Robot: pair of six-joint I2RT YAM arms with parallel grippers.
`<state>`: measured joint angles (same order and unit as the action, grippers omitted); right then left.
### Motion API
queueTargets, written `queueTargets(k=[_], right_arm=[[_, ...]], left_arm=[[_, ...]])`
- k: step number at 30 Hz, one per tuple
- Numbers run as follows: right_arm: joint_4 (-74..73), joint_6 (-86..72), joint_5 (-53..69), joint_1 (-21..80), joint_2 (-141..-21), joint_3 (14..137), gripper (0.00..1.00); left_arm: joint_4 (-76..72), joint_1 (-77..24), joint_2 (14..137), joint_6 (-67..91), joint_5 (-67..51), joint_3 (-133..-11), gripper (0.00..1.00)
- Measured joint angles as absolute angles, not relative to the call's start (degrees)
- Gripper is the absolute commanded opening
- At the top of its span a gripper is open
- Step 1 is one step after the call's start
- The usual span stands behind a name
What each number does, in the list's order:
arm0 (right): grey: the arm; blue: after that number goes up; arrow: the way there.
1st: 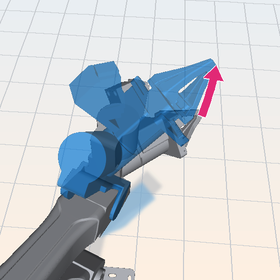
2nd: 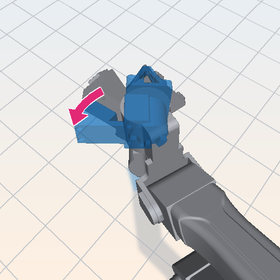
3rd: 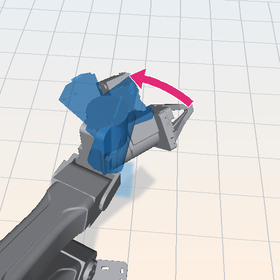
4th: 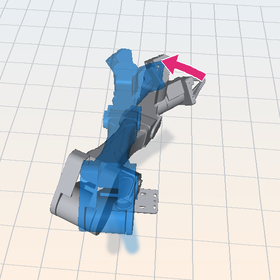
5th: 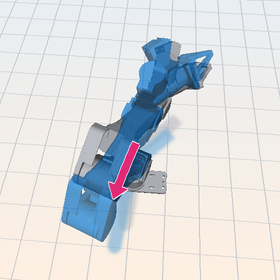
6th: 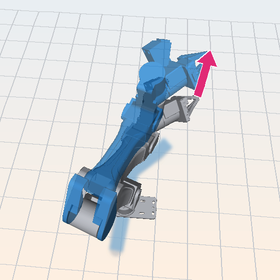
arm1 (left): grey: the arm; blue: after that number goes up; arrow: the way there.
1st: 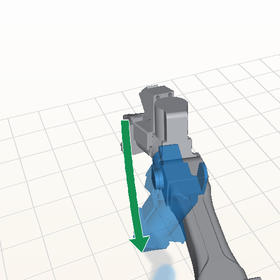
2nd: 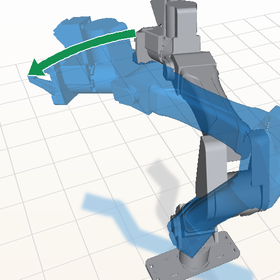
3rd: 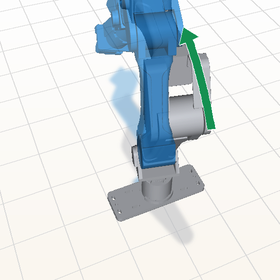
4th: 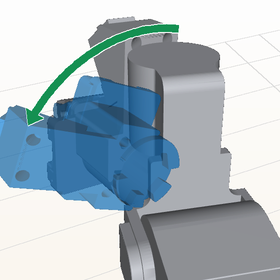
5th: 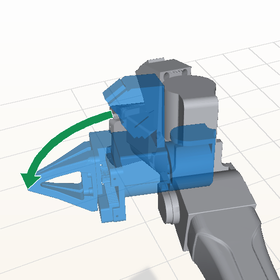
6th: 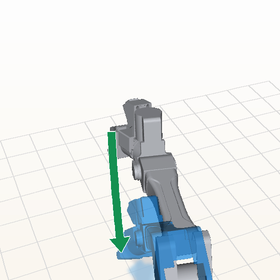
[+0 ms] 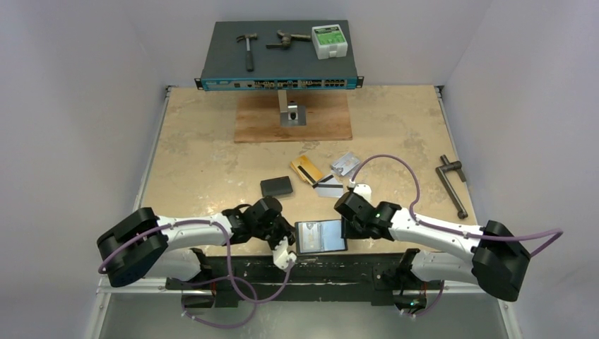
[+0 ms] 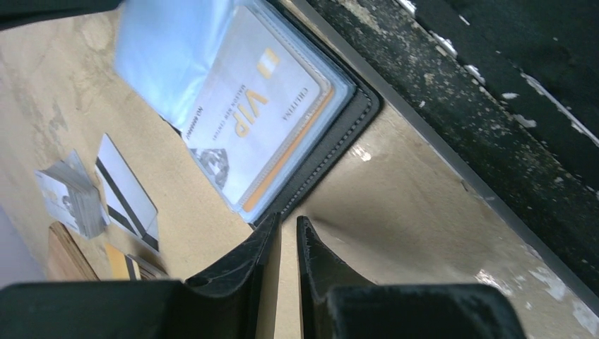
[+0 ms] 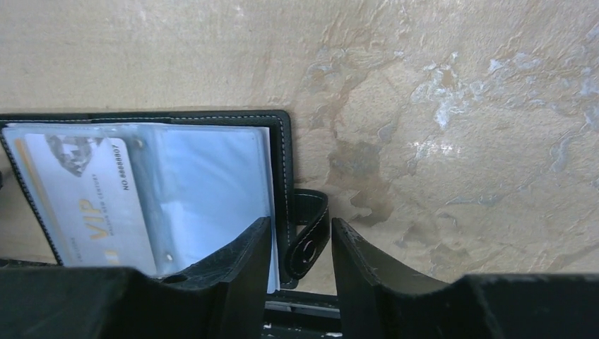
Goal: Put the credit cards into the card holder
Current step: Close the card holder at the center of the board.
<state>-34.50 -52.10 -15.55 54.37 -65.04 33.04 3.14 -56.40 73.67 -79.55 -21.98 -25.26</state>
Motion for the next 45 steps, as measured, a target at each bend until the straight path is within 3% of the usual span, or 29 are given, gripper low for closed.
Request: queueTargets(k=[8, 17, 19, 25, 38, 45], right_arm=[[-30.81, -51.92, -15.20, 54.37, -67.81, 30.83, 0.31], [-28.34, -51.55, -14.48, 54.33, -67.55, 30.17, 0.29], [-28.16, -51.55, -14.48, 54.33, -67.55, 30.17, 0.27], [-28.23, -51.62, -15.49, 54.35, -67.72, 30.24, 0.00], [-25.85, -50.11, -15.42, 54.33, -70.15, 30.59, 0.00], [-25.65, -49.32, -15.05, 54.35, -70.11, 30.57, 0.00]], left_arm=[[-5.30, -56.38, 75.70, -83.22, -25.96, -21.76, 0.11], [-3.36, -55.11, 73.47, -91.46, -27.49, -19.97, 0.11], [-3.22, -54.87, 73.52, -92.36, -27.79, -19.97, 0.11], [-3.88, -54.76, 74.04, -93.25, -28.42, -19.99, 0.10], [-0.99, -52.10, 68.75, -99.74, -31.97, -16.05, 0.11], [-6.22, -51.90, 73.63, -101.60, -33.67, -17.02, 0.11]])
